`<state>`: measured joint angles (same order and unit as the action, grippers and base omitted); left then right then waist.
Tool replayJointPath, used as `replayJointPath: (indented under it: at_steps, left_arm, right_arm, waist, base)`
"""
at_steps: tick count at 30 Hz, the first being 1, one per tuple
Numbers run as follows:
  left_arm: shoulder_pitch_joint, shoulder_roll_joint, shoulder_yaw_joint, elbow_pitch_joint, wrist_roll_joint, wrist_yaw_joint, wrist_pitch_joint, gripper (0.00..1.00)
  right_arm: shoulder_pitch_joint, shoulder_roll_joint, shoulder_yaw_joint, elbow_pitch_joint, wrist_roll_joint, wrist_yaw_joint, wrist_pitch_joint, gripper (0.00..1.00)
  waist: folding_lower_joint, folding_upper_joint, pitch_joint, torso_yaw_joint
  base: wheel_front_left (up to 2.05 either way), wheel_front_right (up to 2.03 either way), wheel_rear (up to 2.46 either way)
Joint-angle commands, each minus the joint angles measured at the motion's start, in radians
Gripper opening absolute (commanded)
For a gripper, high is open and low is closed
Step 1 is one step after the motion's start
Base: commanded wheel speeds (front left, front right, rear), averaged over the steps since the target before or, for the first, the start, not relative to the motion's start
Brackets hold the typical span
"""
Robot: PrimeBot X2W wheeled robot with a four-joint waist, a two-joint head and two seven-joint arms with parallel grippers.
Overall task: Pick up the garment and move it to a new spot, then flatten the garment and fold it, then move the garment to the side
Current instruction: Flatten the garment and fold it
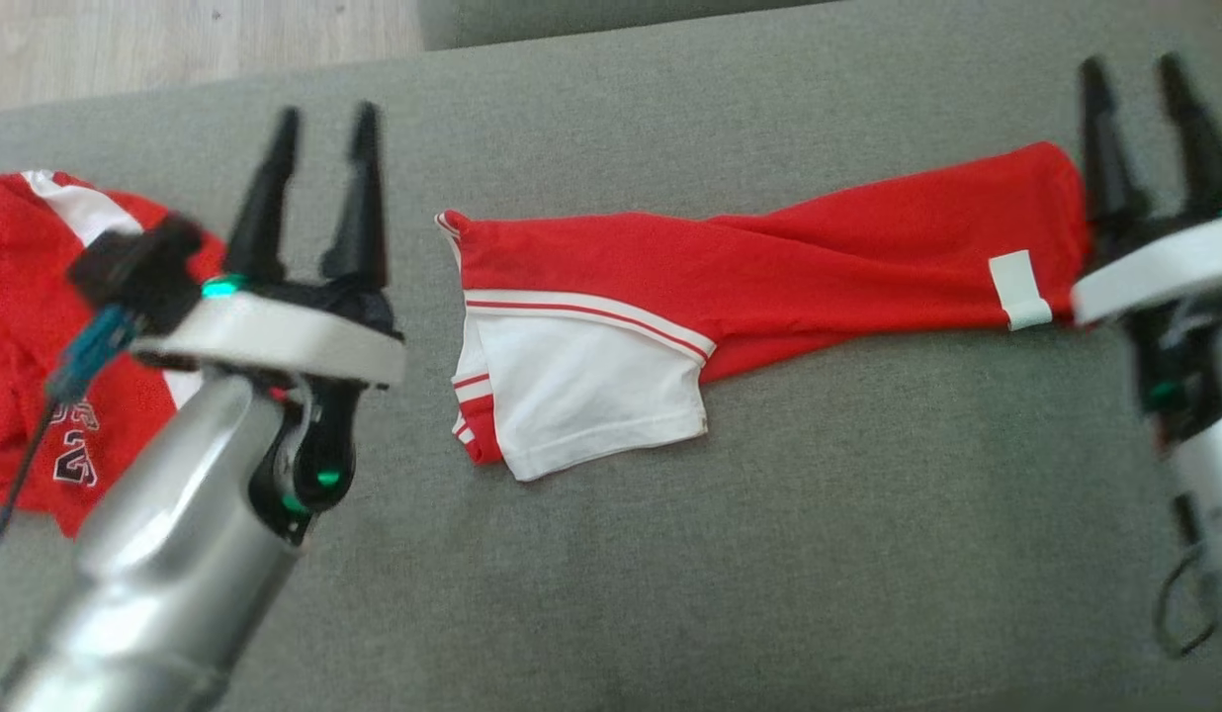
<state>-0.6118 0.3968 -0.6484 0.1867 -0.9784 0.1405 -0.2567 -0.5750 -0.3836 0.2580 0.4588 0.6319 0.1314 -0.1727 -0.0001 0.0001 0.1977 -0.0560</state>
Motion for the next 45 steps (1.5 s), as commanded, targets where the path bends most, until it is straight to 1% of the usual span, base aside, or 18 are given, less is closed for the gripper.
replayJointPath:
  at_steps: [1,4,8,13,17,19,21,27,31,37,41,45]
  left_arm:
    - [0.003,0.020,0.053,-0.024,0.025,-0.003,-0.005,1.00]
    - [0.127,-0.062,0.199,-0.053,0.145,-0.033,-0.005,1.00]
    - [0.256,-0.136,0.288,-0.046,0.278,-0.095,-0.005,1.00]
    - [0.300,-0.191,0.351,-0.019,0.374,-0.165,-0.005,1.00]
    - [0.295,-0.224,0.387,0.001,0.419,-0.203,-0.005,1.00]
    - [0.290,-0.238,0.392,0.011,0.436,-0.218,-0.005,1.00]
    - [0.285,-0.250,0.392,0.022,0.450,-0.231,-0.005,1.00]
    - [0.269,-0.273,0.391,0.047,0.471,-0.256,-0.005,1.00]
    - [0.256,-0.280,0.395,0.051,0.478,-0.264,-0.005,1.00]
    - [0.244,-0.283,0.399,0.054,0.485,-0.269,-0.005,1.00]
    - [0.240,-0.284,0.401,0.053,0.488,-0.270,-0.005,1.00]
    - [0.237,-0.285,0.403,0.052,0.489,-0.271,-0.005,1.00]
  right_arm:
    - [0.007,0.001,0.004,-0.035,-0.014,-0.001,-0.013,1.00]
    - [0.068,0.064,-0.019,-0.067,-0.098,-0.001,-0.044,1.00]
    - [0.141,0.136,-0.046,-0.077,-0.196,-0.001,-0.058,1.00]
    - [0.160,0.164,-0.074,-0.079,-0.261,-0.001,-0.038,1.00]
    - [0.150,0.173,-0.108,-0.052,-0.275,-0.001,0.014,1.00]
    - [0.132,0.173,-0.152,-0.011,-0.286,-0.001,0.045,1.00]
    - [0.107,0.172,-0.221,0.045,-0.318,-0.001,0.071,1.00]
    - [0.018,0.213,-0.494,0.225,-0.485,-0.001,0.147,1.00]
    - [-0.032,0.255,-0.612,0.283,-0.582,-0.001,0.185,1.00]
    - [-0.083,0.290,-0.739,0.323,-0.693,-0.001,0.214,1.00]
    - [-0.105,0.305,-0.798,0.332,-0.746,-0.001,0.211,1.00]
    - [-0.120,0.315,-0.828,0.343,-0.766,-0.001,0.211,1.00]
  waist:
    - [0.0001,-0.0001,-0.002,0.000]
    - [0.0001,-0.0001,-0.009,-0.002]
    - [0.0001,-0.0001,-0.009,0.002]
    - [0.0001,-0.0001,0.003,0.017]
    - [0.0001,-0.0001,0.017,0.027]
    - [0.0001,-0.0001,0.026,0.032]
    - [0.0001,-0.0001,0.036,0.039]
    - [0.0001,-0.0001,0.075,0.058]
    - [0.0001,-0.0001,0.102,0.068]
    - [0.0001,-0.0001,0.131,0.077]
    - [0.0001,-0.0001,0.144,0.077]
    - [0.0001,-0.0001,0.150,0.075]
  base:
    - [0.00,0.00,0.00]
    - [0.00,0.00,0.00]
    - [0.00,0.00,0.00]
    - [0.00,0.00,0.00]
    - [0.00,0.00,0.00]
    - [0.00,0.00,0.00]
    - [0.00,0.00,0.00]
    - [0.00,0.00,0.00]
    - [0.00,0.00,0.00]
    - [0.00,0.00,0.00]
    - [0.00,0.00,0.00]
    - [0.00,0.00,0.00]
